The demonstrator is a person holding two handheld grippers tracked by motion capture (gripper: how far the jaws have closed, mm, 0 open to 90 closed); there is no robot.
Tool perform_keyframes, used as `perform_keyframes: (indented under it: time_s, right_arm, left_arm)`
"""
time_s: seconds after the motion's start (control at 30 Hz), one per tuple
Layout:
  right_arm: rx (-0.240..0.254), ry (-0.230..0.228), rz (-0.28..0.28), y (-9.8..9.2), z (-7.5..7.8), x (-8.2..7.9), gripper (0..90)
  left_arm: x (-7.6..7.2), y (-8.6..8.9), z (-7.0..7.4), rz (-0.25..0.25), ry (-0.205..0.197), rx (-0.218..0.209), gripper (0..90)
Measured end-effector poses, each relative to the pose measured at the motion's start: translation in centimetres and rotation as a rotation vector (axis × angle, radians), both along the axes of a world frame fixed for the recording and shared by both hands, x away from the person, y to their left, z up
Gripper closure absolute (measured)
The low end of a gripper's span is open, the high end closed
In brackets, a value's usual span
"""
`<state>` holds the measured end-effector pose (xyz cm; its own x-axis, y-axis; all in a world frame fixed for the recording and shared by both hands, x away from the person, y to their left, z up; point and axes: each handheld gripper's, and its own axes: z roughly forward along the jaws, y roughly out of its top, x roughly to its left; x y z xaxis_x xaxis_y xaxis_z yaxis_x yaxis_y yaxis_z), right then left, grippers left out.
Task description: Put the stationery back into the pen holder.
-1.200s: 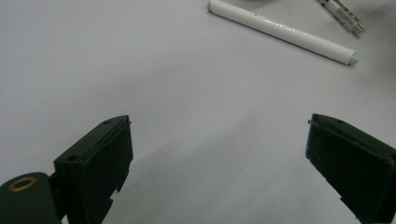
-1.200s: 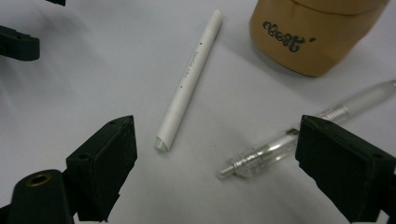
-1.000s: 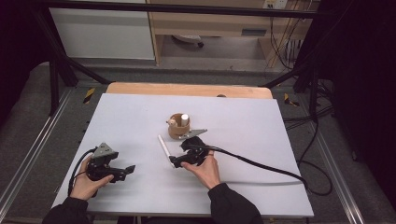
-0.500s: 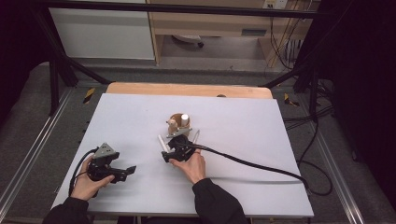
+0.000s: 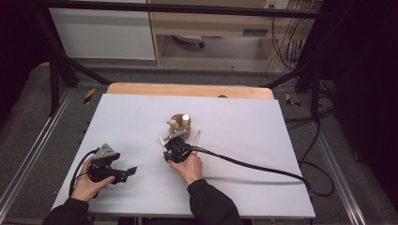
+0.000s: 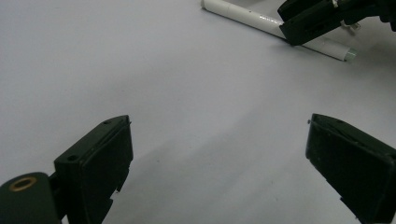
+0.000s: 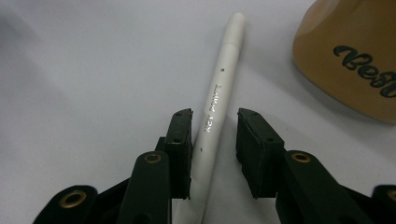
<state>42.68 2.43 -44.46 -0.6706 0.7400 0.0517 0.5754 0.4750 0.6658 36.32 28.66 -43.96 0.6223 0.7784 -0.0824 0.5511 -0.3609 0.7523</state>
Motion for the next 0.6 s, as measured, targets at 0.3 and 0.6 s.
perform_keyframes:
  time_s: [0.3, 0.6]
  right_arm:
    - [-0.015, 0.002, -0.019, -0.04, 0.02, -0.25, 75.6]
    - [-0.014, 0.017, -0.045, -0.05, 0.1, -0.3, 78.8]
  left_arm:
    - [-0.05, -0.17, -0.03, -0.001, 0.002, 0.0, 7.5]
    - [-0.08, -0.17, 0.0, -0.005, -0.001, -0.003, 7.5]
